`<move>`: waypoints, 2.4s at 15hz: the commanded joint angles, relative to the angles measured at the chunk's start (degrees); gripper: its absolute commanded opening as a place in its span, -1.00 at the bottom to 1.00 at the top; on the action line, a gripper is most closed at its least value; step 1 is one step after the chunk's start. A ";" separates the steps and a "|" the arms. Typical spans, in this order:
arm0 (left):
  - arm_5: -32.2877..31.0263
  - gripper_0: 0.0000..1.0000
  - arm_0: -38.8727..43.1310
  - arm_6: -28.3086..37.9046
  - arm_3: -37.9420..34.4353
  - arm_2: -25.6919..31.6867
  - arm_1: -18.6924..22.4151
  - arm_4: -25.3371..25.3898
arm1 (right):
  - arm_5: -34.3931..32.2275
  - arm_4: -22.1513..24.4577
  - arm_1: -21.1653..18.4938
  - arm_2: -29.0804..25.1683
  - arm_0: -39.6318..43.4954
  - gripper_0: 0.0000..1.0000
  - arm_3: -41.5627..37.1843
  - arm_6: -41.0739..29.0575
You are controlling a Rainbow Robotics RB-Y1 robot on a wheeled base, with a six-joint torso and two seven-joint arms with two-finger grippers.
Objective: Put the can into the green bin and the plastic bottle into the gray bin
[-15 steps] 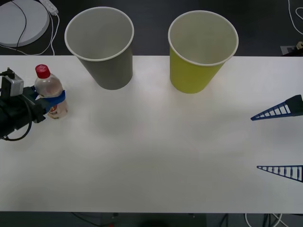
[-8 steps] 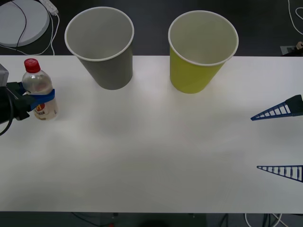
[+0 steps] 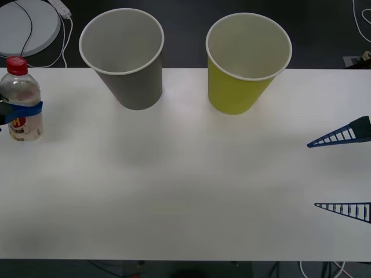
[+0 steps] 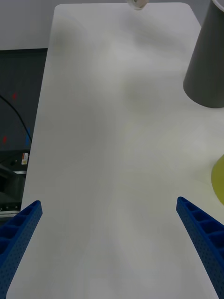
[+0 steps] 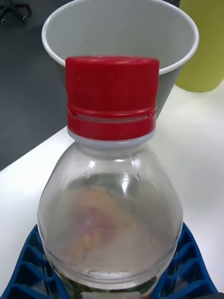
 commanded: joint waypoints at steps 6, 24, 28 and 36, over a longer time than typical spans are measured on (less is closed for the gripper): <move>-12.23 -1.00 -10.02 5.69 5.76 -0.18 8.42 -1.85 | 0.00 0.00 0.00 0.00 0.00 1.00 0.00 0.00; -27.61 -1.00 -68.03 8.85 29.67 -44.82 9.82 -8.18 | 0.00 0.00 0.00 0.00 0.00 1.00 0.00 0.00; -28.58 -1.00 -77.88 9.12 33.89 -54.05 6.83 -9.24 | 0.00 0.00 0.00 0.00 0.00 1.00 0.00 0.00; -32.45 -1.00 -87.28 9.12 45.93 -56.51 -2.31 -10.73 | 0.00 0.00 0.00 0.00 0.00 1.00 0.00 0.00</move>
